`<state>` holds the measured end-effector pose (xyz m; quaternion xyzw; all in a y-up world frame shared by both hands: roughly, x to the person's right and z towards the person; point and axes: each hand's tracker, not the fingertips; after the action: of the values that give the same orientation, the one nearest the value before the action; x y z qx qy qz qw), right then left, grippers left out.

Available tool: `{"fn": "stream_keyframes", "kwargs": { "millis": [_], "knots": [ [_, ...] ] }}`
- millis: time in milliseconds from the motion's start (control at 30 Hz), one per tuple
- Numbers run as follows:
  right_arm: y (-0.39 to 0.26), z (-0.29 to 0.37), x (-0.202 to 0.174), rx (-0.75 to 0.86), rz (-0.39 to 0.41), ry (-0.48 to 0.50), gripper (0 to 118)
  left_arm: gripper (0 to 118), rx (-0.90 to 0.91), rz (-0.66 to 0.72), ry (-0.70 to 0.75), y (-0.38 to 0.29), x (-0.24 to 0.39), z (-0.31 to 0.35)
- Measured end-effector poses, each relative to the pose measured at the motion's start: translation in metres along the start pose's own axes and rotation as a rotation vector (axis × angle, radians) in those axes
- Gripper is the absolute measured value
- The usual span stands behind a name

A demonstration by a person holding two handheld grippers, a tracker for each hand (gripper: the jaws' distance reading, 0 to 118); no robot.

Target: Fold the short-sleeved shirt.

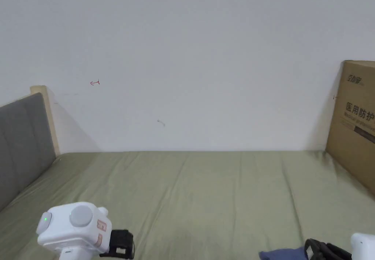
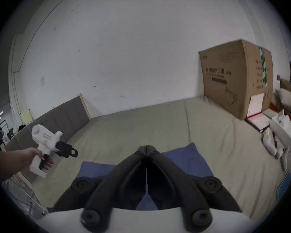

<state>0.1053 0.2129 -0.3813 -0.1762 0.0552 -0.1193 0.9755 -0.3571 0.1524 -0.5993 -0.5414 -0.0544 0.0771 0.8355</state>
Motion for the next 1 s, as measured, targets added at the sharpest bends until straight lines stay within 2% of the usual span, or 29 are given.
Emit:
{"fn": "stream_keyframes", "kwargs": {
  "millis": [167,300,367,433,467,533,567,600,667,700,733,767,833,900,933,967,1000],
  "knots": [
    [-0.025,-0.021,0.015,-0.083,-0.021,0.0,0,110,-0.056,-0.047,0.087,-0.009,-0.021,-0.063],
    [-0.039,-0.03,0.027,-0.133,-0.016,-0.019,0,112,-0.129,-0.033,0.117,-0.021,-0.037,-0.1],
    [-0.044,-0.033,0.034,-0.148,-0.021,-0.029,0,112,-0.074,-0.062,0.104,-0.025,-0.034,-0.097],
    [-0.047,-0.034,0.04,-0.159,-0.033,-0.04,0,98,-0.03,-0.125,0.118,-0.027,-0.027,-0.094],
    [-0.048,-0.033,0.042,-0.162,-0.041,-0.044,0,83,0.016,-0.176,0.116,-0.031,-0.023,-0.087],
    [-0.05,-0.033,0.049,-0.168,-0.064,-0.048,0,18,0.088,-0.251,0.096,-0.038,-0.016,-0.072],
    [-0.05,-0.033,0.051,-0.17,-0.071,-0.05,0,2,0.119,-0.283,0.087,-0.039,-0.011,-0.066],
    [-0.05,-0.032,0.054,-0.172,-0.077,-0.051,0,2,0.106,-0.272,0.116,-0.041,-0.009,-0.061],
    [-0.044,-0.034,0.063,-0.174,-0.084,-0.026,0,2,0.105,-0.24,0.004,-0.044,-0.007,-0.047],
    [-0.038,-0.036,0.069,-0.168,-0.106,0.033,0,2,0.141,-0.245,0.017,-0.046,-0.003,-0.035],
    [-0.03,-0.038,0.076,-0.158,-0.11,0.041,0,2,0.195,-0.257,0.038,-0.049,0.001,-0.021],
    [-0.021,-0.042,0.083,-0.16,-0.114,0.02,0,2,0.253,-0.277,0.056,-0.052,0.003,-0.006],
    [-0.002,-0.061,0.105,-0.199,-0.154,-0.006,0,2,0.336,-0.288,-0.008,-0.058,0.008,0.025],
    [0.014,-0.084,0.125,-0.254,-0.154,-0.087,2,2,0.356,-0.287,-0.025,-0.062,0.009,0.045],
    [0.02,-0.099,0.135,-0.286,-0.153,-0.148,19,2,0.352,-0.281,-0.038,-0.064,0.009,0.052],
    [0.025,-0.113,0.144,-0.327,-0.146,-0.2,58,2,0.343,-0.283,-0.044,-0.067,0.013,0.059],
    [0.026,-0.134,0.156,-0.438,-0.161,-0.224,108,2,0.34,-0.292,-0.048,-0.069,0.014,0.063]
  ]
}}
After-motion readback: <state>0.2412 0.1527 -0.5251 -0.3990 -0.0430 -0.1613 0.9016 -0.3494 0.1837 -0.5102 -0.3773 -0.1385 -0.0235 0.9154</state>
